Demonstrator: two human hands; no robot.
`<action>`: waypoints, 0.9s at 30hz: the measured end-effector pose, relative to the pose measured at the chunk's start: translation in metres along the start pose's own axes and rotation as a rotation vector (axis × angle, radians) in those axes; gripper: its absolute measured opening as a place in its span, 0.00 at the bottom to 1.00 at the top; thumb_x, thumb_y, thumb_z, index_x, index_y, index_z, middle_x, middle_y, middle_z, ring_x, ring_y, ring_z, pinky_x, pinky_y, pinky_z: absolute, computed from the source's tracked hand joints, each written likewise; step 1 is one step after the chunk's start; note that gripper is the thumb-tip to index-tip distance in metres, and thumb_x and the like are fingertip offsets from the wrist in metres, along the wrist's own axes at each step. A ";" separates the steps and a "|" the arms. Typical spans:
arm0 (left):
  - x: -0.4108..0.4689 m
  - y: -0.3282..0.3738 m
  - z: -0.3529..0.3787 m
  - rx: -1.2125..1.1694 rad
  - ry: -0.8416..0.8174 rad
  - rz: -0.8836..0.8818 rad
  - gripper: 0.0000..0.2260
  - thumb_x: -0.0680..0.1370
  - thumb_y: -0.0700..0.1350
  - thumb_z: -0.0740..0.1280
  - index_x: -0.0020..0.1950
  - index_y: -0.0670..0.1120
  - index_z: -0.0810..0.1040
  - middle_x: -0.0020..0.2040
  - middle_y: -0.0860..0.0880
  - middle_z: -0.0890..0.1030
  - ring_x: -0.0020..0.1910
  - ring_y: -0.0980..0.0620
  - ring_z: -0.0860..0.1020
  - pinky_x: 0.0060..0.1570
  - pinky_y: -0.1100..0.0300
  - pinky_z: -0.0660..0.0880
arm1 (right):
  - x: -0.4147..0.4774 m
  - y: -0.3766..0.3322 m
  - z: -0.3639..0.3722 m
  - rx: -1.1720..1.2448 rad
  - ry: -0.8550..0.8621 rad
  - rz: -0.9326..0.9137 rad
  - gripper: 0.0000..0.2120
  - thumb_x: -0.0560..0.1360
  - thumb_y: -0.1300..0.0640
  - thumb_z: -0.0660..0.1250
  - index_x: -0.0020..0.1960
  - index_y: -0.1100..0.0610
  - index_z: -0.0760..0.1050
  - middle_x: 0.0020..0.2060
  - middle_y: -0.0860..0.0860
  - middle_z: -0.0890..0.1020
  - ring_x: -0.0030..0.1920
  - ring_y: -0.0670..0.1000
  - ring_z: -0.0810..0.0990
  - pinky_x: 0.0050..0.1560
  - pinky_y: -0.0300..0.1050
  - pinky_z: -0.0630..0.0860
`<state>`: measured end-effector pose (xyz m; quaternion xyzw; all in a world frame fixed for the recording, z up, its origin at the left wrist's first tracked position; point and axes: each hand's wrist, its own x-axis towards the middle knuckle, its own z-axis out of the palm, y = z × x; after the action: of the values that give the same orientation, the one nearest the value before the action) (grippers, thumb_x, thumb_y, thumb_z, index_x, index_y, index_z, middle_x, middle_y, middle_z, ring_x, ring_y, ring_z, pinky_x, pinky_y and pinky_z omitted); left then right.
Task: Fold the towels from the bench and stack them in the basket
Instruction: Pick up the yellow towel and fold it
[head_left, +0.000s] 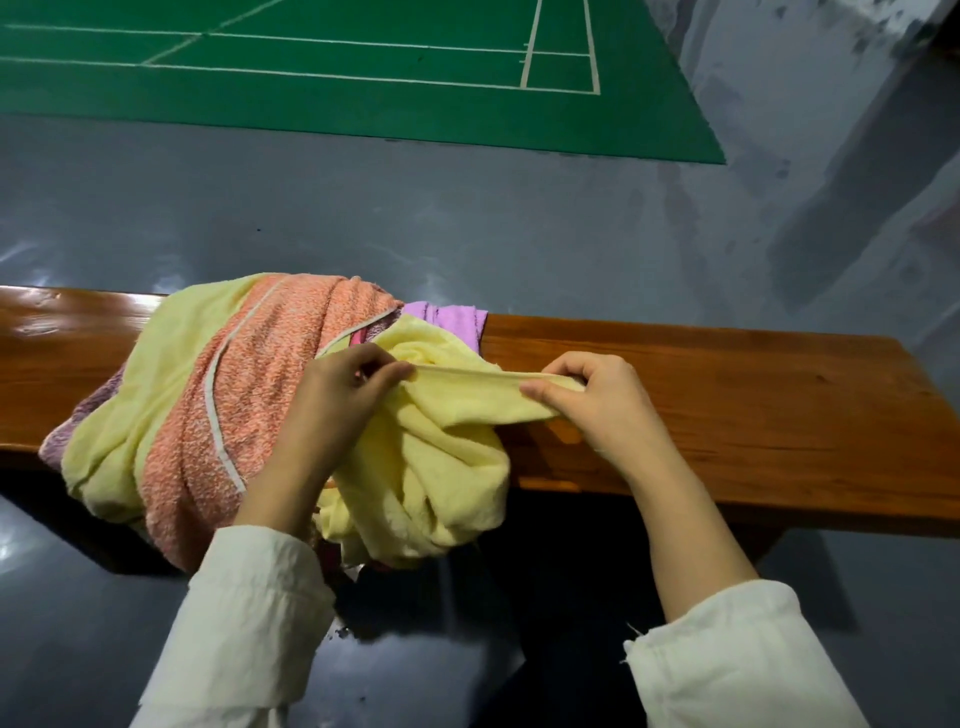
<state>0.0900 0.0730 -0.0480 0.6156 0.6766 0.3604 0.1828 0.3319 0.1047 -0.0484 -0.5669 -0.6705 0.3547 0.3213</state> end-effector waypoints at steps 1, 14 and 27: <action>0.000 -0.004 -0.003 0.012 0.030 -0.031 0.04 0.76 0.46 0.70 0.42 0.48 0.80 0.36 0.54 0.77 0.37 0.56 0.74 0.35 0.72 0.66 | 0.001 -0.001 0.001 0.017 0.015 -0.003 0.07 0.69 0.50 0.75 0.36 0.49 0.78 0.32 0.46 0.78 0.35 0.46 0.73 0.36 0.42 0.67; -0.023 0.077 0.027 -0.541 0.140 -0.190 0.19 0.76 0.34 0.62 0.60 0.54 0.75 0.63 0.51 0.73 0.57 0.62 0.73 0.57 0.65 0.71 | -0.003 -0.030 0.020 0.557 0.096 -0.049 0.04 0.73 0.60 0.71 0.40 0.59 0.80 0.33 0.52 0.81 0.36 0.47 0.77 0.38 0.42 0.73; -0.026 0.083 0.040 -0.540 0.023 0.027 0.11 0.74 0.35 0.70 0.49 0.50 0.81 0.49 0.49 0.82 0.49 0.55 0.81 0.51 0.62 0.76 | -0.012 -0.027 0.012 0.708 -0.074 0.117 0.17 0.78 0.56 0.64 0.47 0.72 0.76 0.41 0.62 0.76 0.44 0.56 0.72 0.47 0.55 0.68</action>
<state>0.1801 0.0573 -0.0208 0.5495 0.5497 0.5371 0.3278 0.3093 0.0888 -0.0331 -0.4447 -0.4839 0.6028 0.4525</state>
